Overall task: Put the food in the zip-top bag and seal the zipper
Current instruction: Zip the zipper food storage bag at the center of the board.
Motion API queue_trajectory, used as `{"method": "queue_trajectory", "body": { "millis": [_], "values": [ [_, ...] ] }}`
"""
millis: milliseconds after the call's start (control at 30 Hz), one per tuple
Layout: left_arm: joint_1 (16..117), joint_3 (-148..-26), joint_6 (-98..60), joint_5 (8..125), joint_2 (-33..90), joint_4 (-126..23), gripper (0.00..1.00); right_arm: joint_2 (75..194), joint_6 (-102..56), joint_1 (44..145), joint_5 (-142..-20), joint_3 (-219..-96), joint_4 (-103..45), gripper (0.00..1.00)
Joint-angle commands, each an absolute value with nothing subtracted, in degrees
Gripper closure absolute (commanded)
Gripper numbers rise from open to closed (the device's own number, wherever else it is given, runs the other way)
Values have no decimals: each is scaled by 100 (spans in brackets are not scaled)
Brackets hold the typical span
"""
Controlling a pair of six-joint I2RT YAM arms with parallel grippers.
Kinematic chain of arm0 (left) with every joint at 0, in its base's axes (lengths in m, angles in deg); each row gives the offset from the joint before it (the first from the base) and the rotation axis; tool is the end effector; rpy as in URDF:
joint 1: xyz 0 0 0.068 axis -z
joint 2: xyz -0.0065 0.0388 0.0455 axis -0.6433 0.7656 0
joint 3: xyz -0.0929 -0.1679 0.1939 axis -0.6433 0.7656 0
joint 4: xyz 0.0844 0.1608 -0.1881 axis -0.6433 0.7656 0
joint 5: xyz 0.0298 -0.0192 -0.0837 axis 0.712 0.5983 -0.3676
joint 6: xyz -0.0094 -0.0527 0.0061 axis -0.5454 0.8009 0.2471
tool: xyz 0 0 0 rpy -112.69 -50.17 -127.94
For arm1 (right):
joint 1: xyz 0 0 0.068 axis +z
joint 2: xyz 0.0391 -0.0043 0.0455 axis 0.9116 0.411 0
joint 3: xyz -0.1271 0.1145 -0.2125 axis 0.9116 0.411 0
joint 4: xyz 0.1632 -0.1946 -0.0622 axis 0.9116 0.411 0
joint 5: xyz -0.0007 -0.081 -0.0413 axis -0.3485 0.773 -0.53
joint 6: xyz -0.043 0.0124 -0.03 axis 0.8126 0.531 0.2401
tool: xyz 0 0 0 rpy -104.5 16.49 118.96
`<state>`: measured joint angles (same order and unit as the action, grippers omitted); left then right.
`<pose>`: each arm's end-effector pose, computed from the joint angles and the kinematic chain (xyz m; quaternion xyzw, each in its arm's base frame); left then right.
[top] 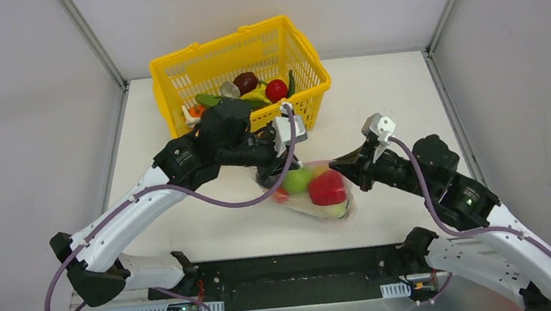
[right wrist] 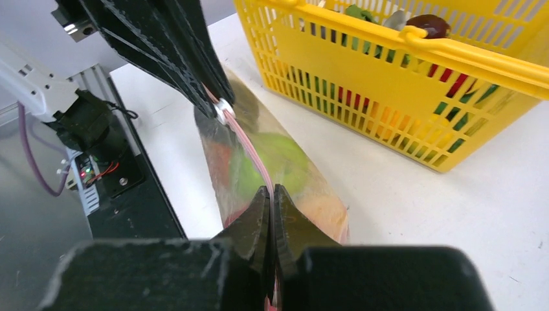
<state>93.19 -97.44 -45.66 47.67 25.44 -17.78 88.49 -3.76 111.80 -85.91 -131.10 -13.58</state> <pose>0.1494 -0.2261 0.4281 0.5620 0.5912 -0.3583 0.4540 0.0876 0.1019 0.3808 -0.4137 0.5867 0.2747 0.6396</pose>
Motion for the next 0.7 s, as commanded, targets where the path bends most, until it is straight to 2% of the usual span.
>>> {"method": "queue_trajectory", "body": {
  "millis": [0, 267, 667],
  "values": [
    [9088, -9555, -4719, 5320, 2145, -1448, 100, 8544, -494, 11161, -7846, -13079, -1926, 100],
    [8805, -9049, -4656, 5701, 1667, -1306, 100, 8234, -585, 11160, -6921, -12907, -2127, 100],
    [8593, -8609, -4643, 6350, 1265, -1163, 100, 8060, -637, 11153, -6499, -12831, -2311, 100]
  ]
}}
